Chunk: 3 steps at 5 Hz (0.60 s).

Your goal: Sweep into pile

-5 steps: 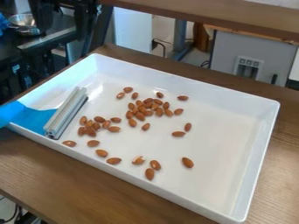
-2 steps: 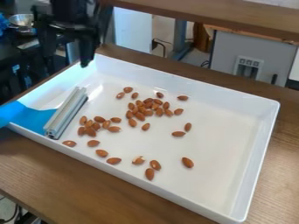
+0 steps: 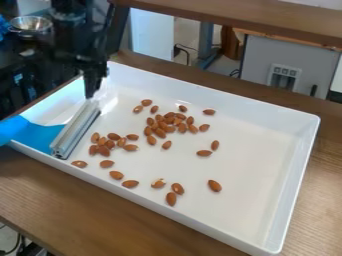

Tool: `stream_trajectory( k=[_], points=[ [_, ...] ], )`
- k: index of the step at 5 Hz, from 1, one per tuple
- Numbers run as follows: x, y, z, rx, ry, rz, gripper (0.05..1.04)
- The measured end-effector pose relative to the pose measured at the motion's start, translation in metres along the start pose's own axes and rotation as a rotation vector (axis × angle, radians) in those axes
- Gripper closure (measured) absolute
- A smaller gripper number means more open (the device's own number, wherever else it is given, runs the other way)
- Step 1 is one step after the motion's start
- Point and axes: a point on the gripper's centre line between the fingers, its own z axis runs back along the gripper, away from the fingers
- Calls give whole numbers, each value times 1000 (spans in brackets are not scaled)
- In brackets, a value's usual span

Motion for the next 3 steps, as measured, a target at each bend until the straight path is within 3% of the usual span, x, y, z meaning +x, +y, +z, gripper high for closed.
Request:
stream_trajectory(
  k=[2,3],
  points=[
    [-6,10,-24,-91,16,17,83],
    [-11,12,-34,-147,-7,26,83]
  ],
)
